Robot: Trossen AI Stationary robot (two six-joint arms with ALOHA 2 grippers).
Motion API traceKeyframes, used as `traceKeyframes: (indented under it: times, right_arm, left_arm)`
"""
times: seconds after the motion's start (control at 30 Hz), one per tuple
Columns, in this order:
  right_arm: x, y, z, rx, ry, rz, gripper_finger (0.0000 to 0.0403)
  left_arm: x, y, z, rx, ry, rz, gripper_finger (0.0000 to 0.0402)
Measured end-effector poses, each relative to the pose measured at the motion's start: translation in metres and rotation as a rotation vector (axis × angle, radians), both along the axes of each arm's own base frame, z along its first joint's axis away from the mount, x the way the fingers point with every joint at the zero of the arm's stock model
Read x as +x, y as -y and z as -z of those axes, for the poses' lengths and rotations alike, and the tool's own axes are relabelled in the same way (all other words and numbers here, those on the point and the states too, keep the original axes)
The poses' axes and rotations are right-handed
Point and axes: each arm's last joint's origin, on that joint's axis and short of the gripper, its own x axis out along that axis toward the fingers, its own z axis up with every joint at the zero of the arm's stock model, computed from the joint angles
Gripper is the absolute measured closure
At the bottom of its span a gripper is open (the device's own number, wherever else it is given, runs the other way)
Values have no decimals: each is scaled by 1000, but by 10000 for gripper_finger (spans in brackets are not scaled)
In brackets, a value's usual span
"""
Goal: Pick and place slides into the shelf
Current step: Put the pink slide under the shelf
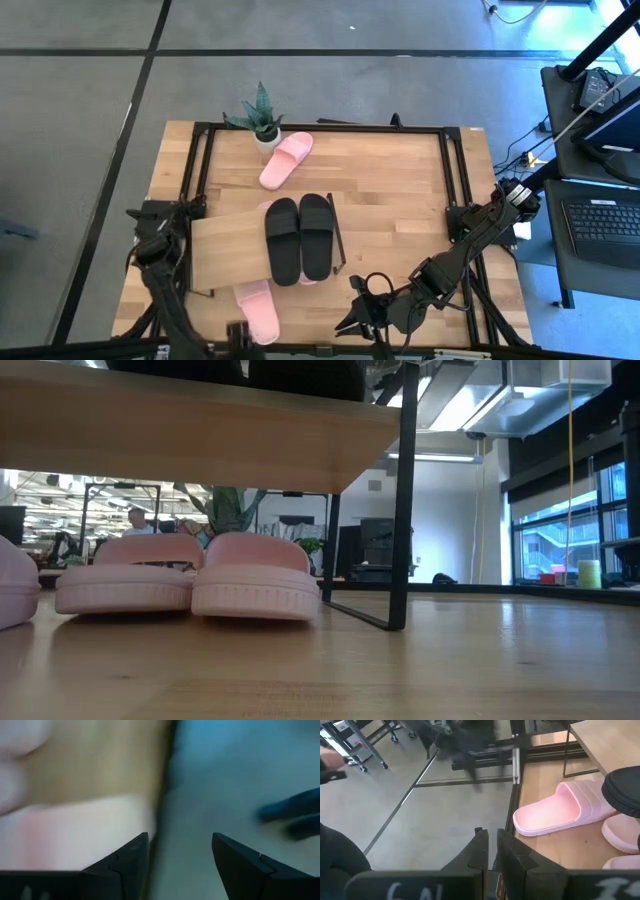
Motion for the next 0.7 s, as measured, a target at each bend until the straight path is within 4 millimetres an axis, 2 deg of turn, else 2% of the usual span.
traceKeyframes:
  times: [0.07, 0.13, 0.3, 0.43, 0.7]
  right_arm:
    - [0, 0, 0, 0, 0, 0, 361]
    - [0, 0, 0, 0, 1, 0, 361]
    - [2, 2, 0, 4, 4, 6, 361]
    - [2, 1, -1, 4, 5, 6, 361]
    - [2, 1, -1, 5, 4, 6, 361]
  left_arm:
    - [0, 17, -3, -86, 131, 45, 193]
    - [2, 23, 0, -117, 182, 69, 193]
    - [7, 16, 33, -117, 157, -37, 193]
    - [11, 13, 57, -144, 166, -60, 193]
    - [14, 7, 81, -184, 146, -99, 193]
